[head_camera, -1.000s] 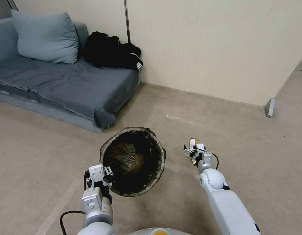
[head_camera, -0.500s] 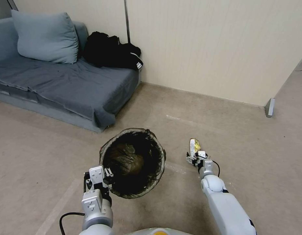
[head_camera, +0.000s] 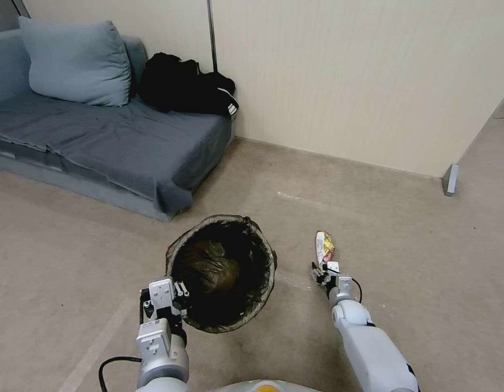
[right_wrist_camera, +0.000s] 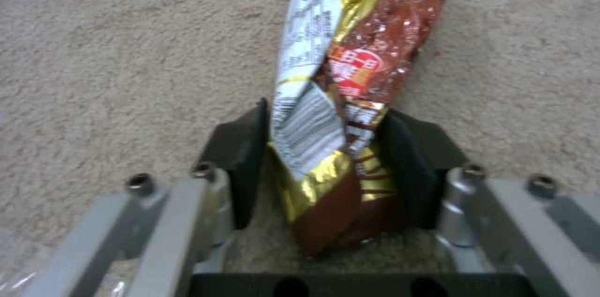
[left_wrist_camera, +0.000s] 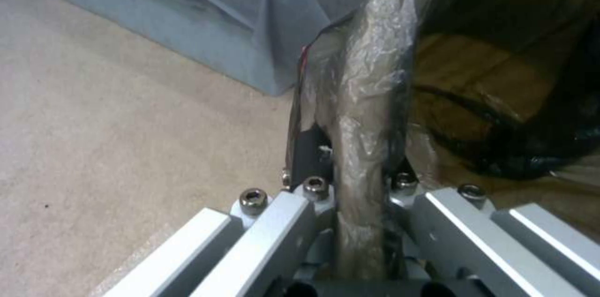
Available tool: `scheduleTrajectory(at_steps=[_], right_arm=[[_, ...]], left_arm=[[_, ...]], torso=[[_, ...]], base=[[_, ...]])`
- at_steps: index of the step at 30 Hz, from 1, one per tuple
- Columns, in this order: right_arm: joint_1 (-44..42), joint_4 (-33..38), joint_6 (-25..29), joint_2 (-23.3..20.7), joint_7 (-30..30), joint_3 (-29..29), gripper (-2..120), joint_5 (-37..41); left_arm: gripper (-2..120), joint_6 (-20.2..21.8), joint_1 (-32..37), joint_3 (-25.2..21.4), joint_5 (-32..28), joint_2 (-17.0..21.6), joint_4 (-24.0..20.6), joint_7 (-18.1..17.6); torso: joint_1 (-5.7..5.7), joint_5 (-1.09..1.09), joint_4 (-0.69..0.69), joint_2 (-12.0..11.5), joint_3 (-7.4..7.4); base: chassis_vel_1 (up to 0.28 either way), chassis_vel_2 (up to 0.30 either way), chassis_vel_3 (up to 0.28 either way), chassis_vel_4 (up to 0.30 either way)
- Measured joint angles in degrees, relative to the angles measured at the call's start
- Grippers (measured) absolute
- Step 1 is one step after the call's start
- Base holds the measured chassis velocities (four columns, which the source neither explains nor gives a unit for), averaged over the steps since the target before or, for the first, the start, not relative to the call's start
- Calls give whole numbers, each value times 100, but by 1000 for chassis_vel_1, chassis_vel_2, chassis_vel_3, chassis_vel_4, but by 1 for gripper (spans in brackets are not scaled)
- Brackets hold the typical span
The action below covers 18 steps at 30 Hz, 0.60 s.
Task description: Pick up the trash bin, then pick up the garbage from the floor and place it into the trash bin.
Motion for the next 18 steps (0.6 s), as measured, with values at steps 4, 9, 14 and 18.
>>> scheduleTrajectory(at_steps=[4, 9, 14, 18], right_arm=[[18, -95, 101, -7, -27, 18, 30, 0], [8, -97, 165, -30, -49, 23, 14, -4], [-63, 44, 199, -27, -38, 19, 0, -30], [-124, 253, 249, -24, 30, 10, 0, -58]], left_arm=[[0, -7, -15, 19, 13, -9, 17, 0], [0, -12, -29, 34, 20, -13, 38, 0], [0, -14, -39, 34, 23, -11, 50, 2], [0, -15, -42, 35, 23, -11, 64, 4]], torso=[[0, 0, 0, 0, 0], [0, 4, 3, 0, 0], [0, 6, 3, 0, 1], [0, 3, 3, 0, 0]], base=[[0, 0, 0, 0], [0, 0, 0, 0], [0, 0, 0, 0], [0, 0, 0, 0]])
